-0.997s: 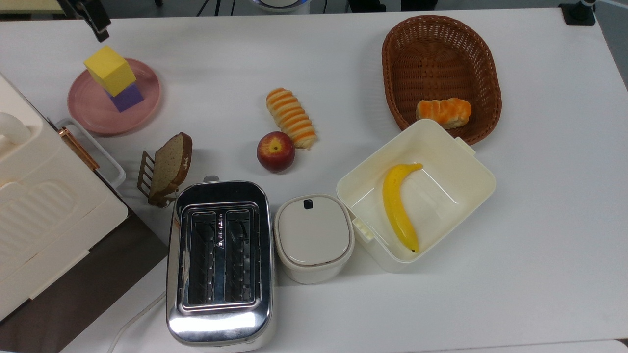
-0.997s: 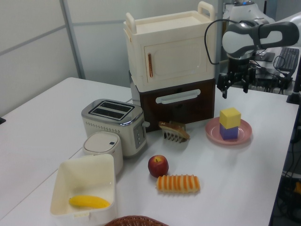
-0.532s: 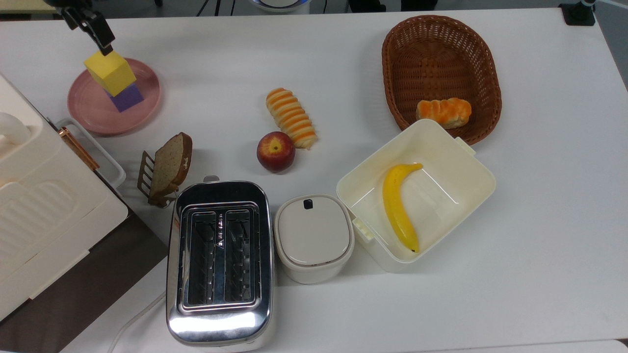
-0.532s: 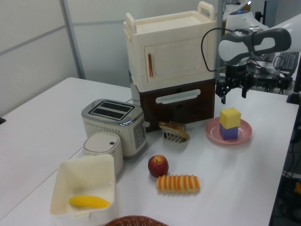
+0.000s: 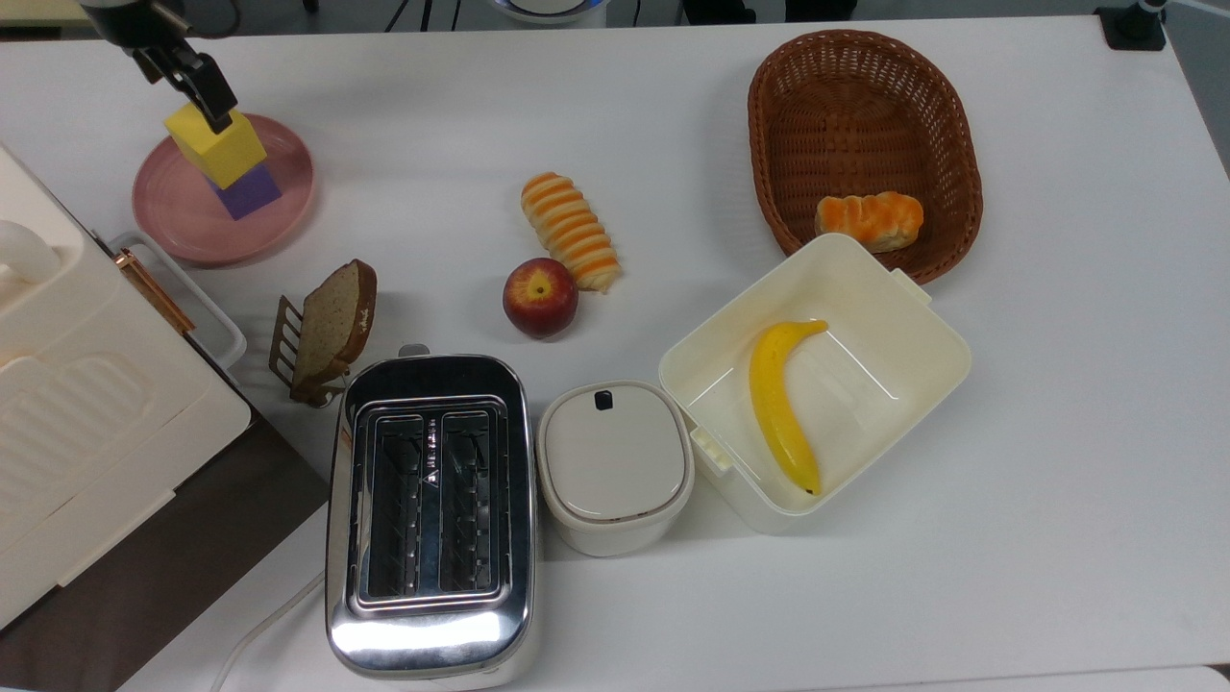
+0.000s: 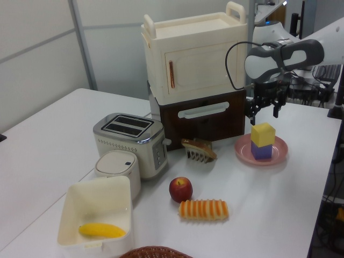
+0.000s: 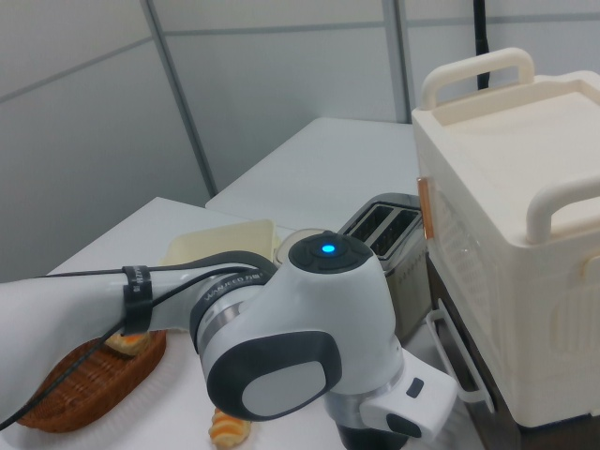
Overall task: Put the yellow cube on the table
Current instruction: 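Lower the gripper and close it on the yellow cube, then lift the yellow cube off the purple cube and lower it beside the plate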
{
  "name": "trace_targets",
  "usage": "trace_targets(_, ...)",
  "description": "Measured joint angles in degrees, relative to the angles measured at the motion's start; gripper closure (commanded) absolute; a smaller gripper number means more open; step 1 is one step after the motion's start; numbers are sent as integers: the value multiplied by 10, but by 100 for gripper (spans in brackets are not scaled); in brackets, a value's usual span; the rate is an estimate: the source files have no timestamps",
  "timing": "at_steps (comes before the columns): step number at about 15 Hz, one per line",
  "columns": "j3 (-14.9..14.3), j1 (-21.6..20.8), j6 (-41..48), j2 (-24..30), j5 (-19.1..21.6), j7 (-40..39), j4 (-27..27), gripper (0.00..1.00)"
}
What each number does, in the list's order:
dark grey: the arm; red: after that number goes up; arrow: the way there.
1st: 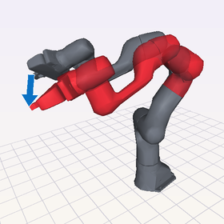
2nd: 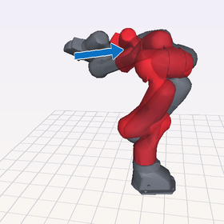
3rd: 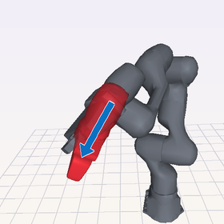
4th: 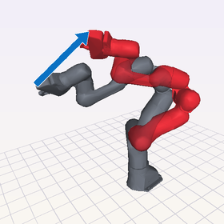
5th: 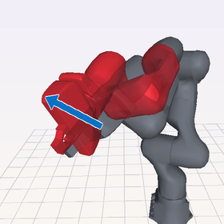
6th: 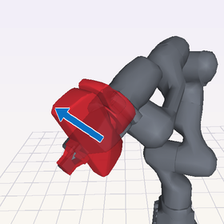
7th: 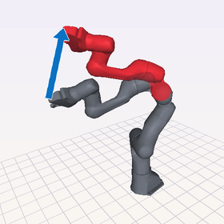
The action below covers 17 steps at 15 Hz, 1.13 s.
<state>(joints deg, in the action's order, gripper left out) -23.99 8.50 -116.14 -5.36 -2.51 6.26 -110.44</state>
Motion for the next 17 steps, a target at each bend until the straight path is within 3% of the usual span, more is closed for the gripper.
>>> trace_targets(17,1,0,-32,-40,0,-4,-8,0)
